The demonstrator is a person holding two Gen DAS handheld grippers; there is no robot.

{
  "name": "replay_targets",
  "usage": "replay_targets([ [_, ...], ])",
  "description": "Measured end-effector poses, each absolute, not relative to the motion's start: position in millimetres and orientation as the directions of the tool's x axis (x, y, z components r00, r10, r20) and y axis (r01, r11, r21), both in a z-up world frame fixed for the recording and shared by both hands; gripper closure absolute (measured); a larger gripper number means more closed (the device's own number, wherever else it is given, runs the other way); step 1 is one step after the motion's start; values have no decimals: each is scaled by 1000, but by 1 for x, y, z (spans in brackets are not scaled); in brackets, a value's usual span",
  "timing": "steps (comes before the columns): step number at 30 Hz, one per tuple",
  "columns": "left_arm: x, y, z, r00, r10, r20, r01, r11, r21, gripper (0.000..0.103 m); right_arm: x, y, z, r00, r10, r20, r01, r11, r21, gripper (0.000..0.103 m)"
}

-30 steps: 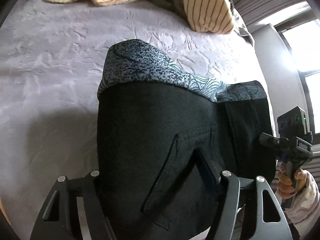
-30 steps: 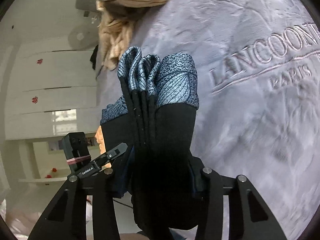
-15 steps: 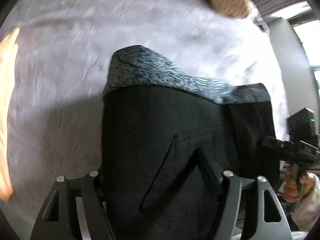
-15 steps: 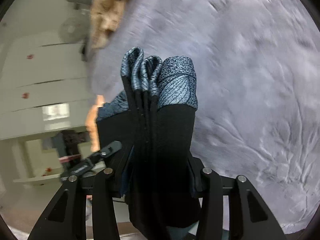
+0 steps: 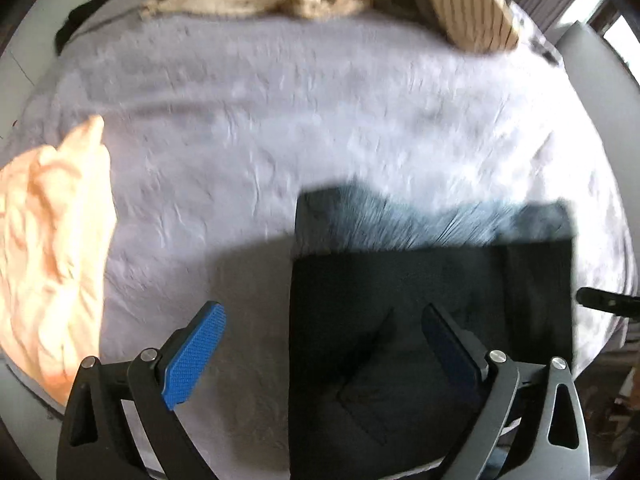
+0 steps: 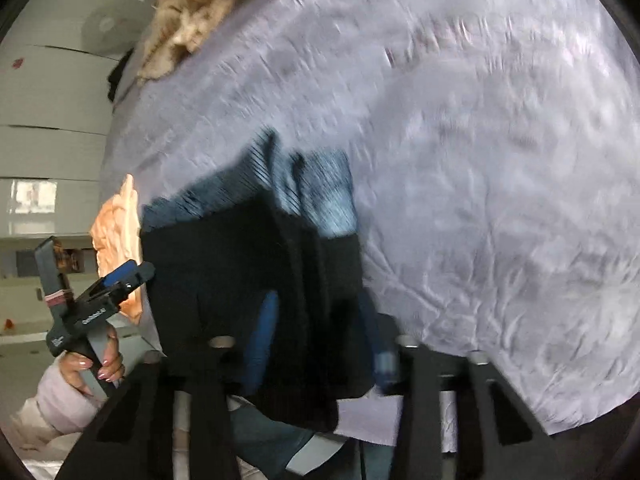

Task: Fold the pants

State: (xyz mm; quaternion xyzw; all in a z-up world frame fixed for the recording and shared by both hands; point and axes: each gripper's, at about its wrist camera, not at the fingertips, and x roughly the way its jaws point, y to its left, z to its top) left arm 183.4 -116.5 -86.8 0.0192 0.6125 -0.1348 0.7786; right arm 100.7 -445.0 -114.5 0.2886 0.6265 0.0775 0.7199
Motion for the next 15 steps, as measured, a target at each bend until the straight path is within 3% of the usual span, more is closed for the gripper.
replay_targets([
  [6,196,-140,-61,207,-356,-911,328,903,-278,7,125,-424,-92,265,468,-843,174,837,519,74],
  [10,198,-152,-95,146,-311,-939,313,915,-254,7,138,-411,-112,204,445,-872,174,860,479,75],
  [14,202,-146,-127,123,-158,-980,281,952,-118,6,144,-414,-128,194,432,-881,190,864,466,80],
  [15,205,-138,-132,86,-199,-976,243,955,-173,6,143,-416,-128,193,439,-877,194,859,473,81],
])
